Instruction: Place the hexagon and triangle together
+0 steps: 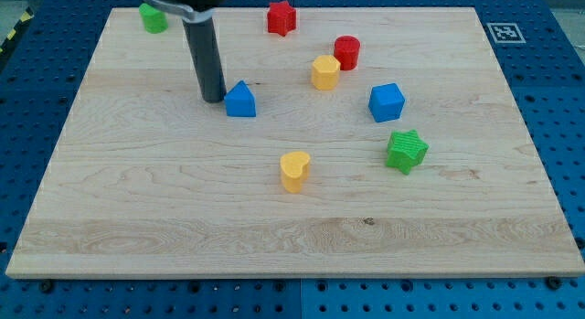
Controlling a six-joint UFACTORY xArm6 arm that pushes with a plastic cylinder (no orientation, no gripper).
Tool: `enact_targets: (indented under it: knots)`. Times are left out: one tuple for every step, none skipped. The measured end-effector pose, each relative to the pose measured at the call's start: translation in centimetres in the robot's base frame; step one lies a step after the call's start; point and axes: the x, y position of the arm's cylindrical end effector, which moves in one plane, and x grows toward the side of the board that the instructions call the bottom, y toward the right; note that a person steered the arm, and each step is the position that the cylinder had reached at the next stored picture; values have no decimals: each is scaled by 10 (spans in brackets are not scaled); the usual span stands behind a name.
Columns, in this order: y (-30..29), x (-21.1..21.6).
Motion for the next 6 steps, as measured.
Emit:
enact_targets:
  knots:
    - [26, 14]
    - [45, 40]
    - [61, 46]
    - [82, 46]
    - [114, 37]
    - [136, 14]
